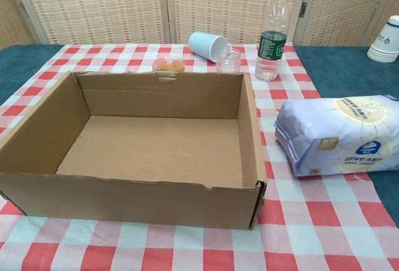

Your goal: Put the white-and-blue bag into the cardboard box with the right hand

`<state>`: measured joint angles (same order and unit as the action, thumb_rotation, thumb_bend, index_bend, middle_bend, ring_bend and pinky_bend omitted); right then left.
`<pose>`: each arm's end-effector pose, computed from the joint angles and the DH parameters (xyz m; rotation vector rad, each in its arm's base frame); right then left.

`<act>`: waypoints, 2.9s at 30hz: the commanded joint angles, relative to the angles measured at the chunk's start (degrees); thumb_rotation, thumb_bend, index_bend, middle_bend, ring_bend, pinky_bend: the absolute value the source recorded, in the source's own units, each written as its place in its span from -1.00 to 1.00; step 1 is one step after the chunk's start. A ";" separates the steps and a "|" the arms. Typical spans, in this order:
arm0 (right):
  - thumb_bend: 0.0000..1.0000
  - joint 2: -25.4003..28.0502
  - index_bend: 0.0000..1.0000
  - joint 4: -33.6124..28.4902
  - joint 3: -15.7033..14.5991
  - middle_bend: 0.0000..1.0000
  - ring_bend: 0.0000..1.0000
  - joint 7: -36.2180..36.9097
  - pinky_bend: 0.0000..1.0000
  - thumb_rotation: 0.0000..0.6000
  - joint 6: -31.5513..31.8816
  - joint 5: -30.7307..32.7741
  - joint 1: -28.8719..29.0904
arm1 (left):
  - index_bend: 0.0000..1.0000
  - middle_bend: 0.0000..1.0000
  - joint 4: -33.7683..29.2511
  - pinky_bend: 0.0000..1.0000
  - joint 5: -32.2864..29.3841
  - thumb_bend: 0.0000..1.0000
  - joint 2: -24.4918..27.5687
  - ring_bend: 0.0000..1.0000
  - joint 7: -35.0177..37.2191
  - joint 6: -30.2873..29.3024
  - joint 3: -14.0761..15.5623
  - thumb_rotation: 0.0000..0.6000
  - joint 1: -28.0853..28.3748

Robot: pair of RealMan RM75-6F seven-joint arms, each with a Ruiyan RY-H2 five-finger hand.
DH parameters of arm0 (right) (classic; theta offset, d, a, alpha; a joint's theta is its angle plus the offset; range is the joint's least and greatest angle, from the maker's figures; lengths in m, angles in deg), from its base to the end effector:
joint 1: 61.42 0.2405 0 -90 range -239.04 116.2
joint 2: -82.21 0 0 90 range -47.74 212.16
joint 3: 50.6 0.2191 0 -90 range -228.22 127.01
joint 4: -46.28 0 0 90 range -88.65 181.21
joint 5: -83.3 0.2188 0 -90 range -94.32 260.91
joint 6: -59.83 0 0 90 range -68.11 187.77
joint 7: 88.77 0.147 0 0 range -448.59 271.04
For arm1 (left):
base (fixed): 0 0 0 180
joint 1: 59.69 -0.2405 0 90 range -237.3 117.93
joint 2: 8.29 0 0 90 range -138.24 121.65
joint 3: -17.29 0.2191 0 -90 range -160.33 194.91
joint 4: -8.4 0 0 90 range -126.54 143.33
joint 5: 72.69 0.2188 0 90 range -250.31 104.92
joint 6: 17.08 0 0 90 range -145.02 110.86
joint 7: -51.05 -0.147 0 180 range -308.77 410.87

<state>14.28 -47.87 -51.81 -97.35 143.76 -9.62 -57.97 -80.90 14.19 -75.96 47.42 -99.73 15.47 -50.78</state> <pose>-0.2602 -0.1570 0.0947 1.5503 -0.8863 0.8634 -0.2738 0.1978 0.1126 -1.4893 -0.8522 -0.8885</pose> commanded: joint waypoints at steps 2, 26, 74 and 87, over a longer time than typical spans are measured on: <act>-1.00 0.16 -1.00 -0.07 0.13 -1.00 -1.00 0.01 -1.00 1.00 -0.20 0.27 0.13 | -1.00 -1.00 0.09 -0.75 -0.09 -0.44 -0.06 -1.00 -0.08 0.10 -0.06 1.00 0.05; -1.00 5.98 -1.00 -11.65 3.38 -1.00 -1.00 -6.35 -1.00 1.00 -5.88 0.27 5.88 | -1.00 -1.00 0.03 -0.74 -0.25 -0.44 0.43 -1.00 1.37 1.06 0.03 1.00 0.40; -1.00 6.42 -1.00 -7.50 5.71 -1.00 -1.00 -14.19 -1.00 1.00 -37.39 29.46 30.77 | -1.00 -1.00 0.89 -0.74 -2.32 -0.44 0.50 -1.00 2.73 2.72 -0.59 1.00 0.90; -1.00 3.04 -1.00 -3.13 4.62 -1.00 -1.00 -12.29 -1.00 1.00 -40.01 30.06 33.22 | -1.00 -1.00 1.06 -0.74 -2.54 -0.44 0.72 -1.00 3.50 2.83 -0.67 1.00 0.91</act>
<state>17.44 -51.14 -47.10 -109.67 103.90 20.31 -24.86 -79.86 11.67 -75.26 50.90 -96.91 14.82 -49.87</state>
